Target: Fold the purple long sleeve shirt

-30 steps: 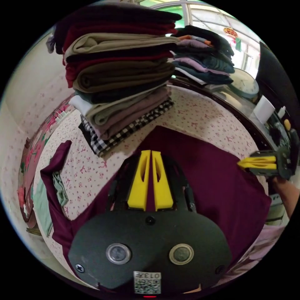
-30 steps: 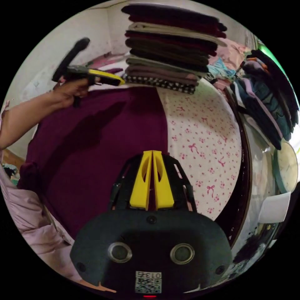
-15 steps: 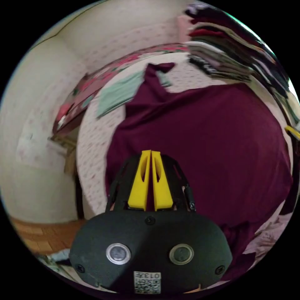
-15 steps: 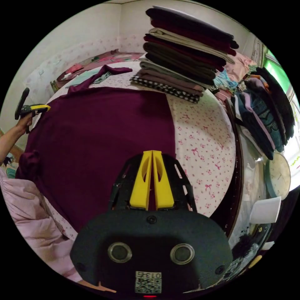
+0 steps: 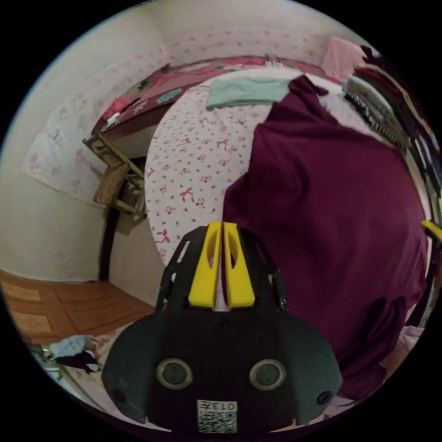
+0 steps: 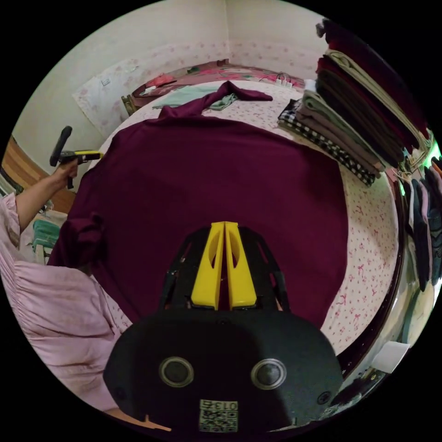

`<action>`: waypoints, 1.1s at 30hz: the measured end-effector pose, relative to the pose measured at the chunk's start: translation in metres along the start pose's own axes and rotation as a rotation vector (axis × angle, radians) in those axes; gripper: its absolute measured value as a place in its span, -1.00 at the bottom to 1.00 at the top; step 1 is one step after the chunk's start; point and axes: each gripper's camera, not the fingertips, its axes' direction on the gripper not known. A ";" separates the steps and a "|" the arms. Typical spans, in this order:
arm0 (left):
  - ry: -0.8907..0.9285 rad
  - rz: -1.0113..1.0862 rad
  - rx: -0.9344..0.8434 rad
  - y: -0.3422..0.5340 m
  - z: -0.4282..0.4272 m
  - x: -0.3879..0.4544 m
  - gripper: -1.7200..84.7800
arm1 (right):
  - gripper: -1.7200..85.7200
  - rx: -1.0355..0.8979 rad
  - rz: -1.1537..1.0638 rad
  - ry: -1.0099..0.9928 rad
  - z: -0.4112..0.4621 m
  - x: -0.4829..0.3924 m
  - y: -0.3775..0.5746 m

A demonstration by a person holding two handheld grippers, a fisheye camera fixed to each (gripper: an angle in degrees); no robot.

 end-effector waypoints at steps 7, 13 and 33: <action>-0.027 -0.116 0.156 0.003 -0.036 -0.045 -0.95 | -0.96 -0.036 0.019 0.085 0.015 0.022 -0.022; 0.121 0.112 0.230 -0.093 -0.035 0.010 -0.88 | -0.96 0.066 -0.171 0.040 0.041 0.006 -0.126; 0.280 0.212 0.180 -0.211 0.043 0.033 -0.95 | -0.96 0.036 -0.278 -0.102 0.126 0.002 -0.262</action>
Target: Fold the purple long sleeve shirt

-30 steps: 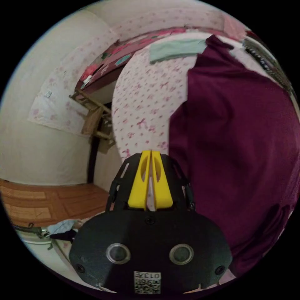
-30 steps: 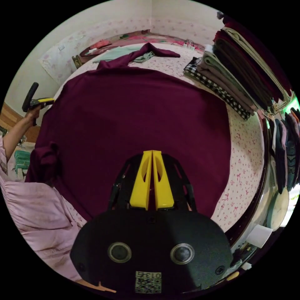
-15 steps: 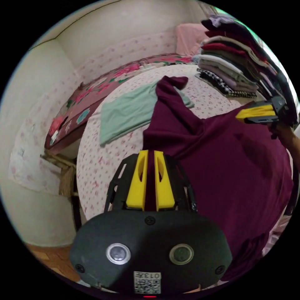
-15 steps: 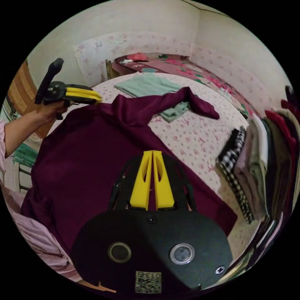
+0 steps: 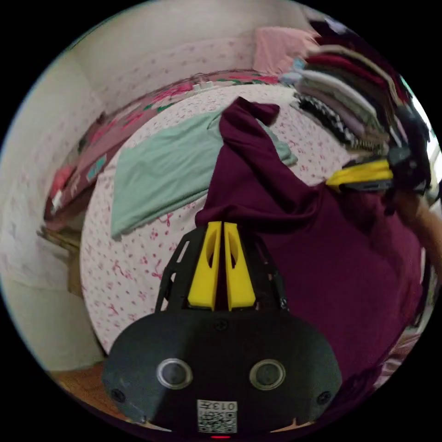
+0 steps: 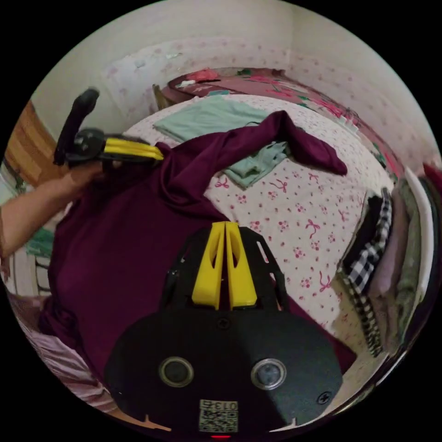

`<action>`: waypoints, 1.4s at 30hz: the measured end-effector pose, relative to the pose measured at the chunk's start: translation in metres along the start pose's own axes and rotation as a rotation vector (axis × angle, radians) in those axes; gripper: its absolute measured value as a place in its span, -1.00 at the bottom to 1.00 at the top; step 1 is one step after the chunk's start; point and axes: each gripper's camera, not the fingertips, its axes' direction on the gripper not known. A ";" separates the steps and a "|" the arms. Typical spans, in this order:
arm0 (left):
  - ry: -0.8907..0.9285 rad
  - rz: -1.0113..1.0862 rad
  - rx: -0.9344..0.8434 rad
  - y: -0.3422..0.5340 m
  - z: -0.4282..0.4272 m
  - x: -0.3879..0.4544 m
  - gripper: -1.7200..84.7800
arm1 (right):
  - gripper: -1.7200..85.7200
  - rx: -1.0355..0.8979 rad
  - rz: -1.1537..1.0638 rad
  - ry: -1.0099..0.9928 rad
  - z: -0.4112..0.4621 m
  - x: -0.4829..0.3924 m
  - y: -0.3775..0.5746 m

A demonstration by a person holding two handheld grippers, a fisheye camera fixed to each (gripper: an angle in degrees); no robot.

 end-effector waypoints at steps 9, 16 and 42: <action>0.101 0.035 0.170 0.056 -0.075 -0.019 -0.97 | -0.96 0.175 0.031 -0.210 -0.089 -0.022 0.095; 0.220 0.254 -0.048 0.177 -0.100 0.039 -0.97 | -0.96 0.058 0.096 -0.261 -0.125 -0.086 0.203; 0.412 0.096 -0.200 0.356 -0.159 0.033 -0.66 | -0.79 -0.122 0.112 0.069 -0.210 -0.269 0.378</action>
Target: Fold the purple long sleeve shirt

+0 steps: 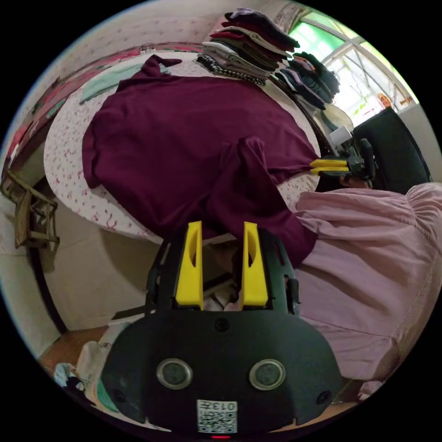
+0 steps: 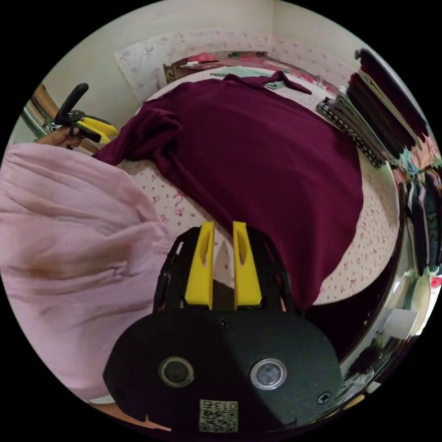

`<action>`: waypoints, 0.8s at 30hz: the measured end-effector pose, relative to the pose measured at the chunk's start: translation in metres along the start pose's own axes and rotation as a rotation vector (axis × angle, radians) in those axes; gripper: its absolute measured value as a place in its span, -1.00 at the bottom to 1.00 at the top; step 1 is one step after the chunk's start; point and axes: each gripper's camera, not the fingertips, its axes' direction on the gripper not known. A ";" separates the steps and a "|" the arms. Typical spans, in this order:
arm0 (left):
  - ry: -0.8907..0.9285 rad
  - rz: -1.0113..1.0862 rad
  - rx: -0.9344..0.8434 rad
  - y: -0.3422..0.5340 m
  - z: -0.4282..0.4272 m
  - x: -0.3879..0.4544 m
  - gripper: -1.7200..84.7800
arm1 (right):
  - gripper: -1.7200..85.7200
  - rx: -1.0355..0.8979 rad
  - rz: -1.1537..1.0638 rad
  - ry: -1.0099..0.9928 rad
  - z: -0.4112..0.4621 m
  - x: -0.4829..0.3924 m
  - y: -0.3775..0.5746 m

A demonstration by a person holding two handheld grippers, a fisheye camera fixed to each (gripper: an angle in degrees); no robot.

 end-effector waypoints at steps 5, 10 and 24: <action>0.036 -0.094 -0.030 0.006 0.020 0.002 -0.66 | -0.77 -0.021 0.128 0.095 -0.014 0.013 0.042; -0.005 -0.005 -0.096 0.007 0.045 0.023 -0.91 | -0.76 -0.035 0.220 0.143 -0.023 0.020 0.065; 0.069 -0.080 0.587 0.081 -0.129 -0.036 -0.95 | -0.70 -0.031 0.134 0.297 -0.038 0.009 0.078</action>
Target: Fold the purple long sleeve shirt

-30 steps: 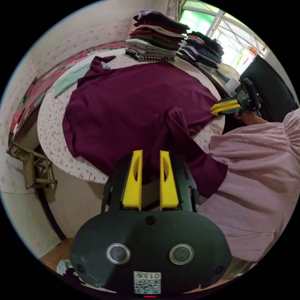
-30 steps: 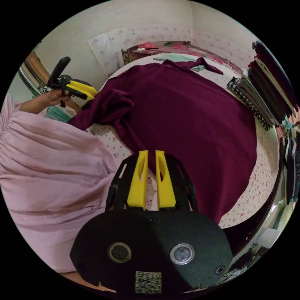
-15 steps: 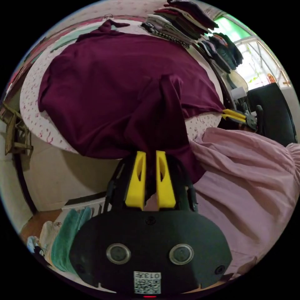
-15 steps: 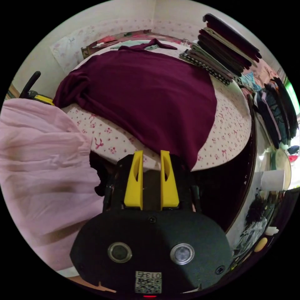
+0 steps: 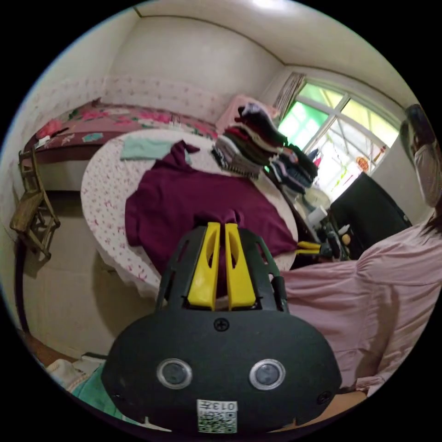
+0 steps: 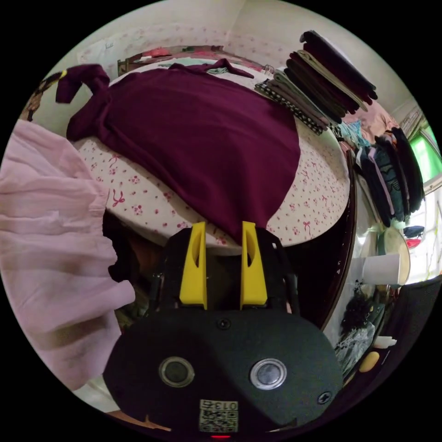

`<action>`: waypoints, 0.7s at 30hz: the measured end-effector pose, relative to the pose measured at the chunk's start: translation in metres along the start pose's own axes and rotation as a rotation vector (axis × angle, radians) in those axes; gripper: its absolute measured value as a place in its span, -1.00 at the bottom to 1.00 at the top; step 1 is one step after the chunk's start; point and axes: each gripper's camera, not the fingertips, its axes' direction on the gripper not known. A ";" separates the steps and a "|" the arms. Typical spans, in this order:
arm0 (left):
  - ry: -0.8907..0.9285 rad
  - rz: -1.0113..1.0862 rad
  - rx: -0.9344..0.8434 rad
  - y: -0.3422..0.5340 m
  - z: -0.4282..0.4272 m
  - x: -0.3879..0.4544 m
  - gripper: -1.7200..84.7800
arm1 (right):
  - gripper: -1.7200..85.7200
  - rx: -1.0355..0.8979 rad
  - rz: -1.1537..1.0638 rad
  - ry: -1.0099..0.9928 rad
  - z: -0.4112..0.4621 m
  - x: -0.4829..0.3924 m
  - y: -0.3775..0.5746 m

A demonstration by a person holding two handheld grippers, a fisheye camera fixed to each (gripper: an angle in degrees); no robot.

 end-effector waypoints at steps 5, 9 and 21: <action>0.032 -0.047 0.210 0.006 -0.045 -0.004 -0.95 | -0.81 -0.004 0.049 -0.017 0.004 0.008 -0.001; 0.020 -0.067 0.352 0.006 -0.075 -0.005 -0.95 | -0.90 0.046 0.152 -0.027 -0.015 0.029 -0.003; -0.032 0.058 0.271 -0.125 -0.009 -0.026 -0.94 | -0.92 0.139 0.131 -0.025 -0.027 0.105 -0.091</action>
